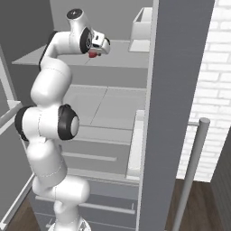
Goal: Take the strawberry from the fridge and place it on top of the pancake, located on the dining counter.
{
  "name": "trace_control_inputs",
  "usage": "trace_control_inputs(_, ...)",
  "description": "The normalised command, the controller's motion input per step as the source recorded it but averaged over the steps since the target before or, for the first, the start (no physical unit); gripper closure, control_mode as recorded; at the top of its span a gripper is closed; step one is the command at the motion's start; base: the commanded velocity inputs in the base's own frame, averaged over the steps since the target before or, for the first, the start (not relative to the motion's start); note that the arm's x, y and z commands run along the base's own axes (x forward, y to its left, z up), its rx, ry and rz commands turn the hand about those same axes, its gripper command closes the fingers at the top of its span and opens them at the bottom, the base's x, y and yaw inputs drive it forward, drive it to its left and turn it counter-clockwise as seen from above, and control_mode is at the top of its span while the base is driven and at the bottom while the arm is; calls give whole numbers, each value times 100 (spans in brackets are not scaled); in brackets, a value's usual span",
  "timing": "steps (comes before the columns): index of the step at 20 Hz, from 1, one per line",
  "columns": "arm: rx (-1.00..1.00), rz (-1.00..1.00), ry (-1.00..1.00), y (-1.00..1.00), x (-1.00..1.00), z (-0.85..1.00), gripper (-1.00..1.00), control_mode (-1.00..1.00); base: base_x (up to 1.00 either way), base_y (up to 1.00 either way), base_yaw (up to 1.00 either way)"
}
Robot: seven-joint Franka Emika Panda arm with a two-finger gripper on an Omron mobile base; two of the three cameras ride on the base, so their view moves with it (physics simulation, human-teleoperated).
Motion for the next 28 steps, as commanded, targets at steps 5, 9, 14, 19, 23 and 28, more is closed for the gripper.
trace_control_inputs(5, 0, 0, -28, 0, -14, -24, 100, -100, 0, 0, 0)
trace_control_inputs(9, -1, 3, -36, 0, -12, -14, 100, -100, 0, 0, 0)
trace_control_inputs(14, 0, 3, -10, -4, -28, 20, 100, -100, 0, 0, 0)
trace_control_inputs(19, 0, 14, 0, 1, -86, 41, 100, -100, 0, 0, 0)
trace_control_inputs(23, 0, 22, 0, 0, -100, 15, 100, -100, 0, 0, 0)
trace_control_inputs(28, -3, 13, 1, 0, -100, 0, 100, -100, 0, 0, 0)
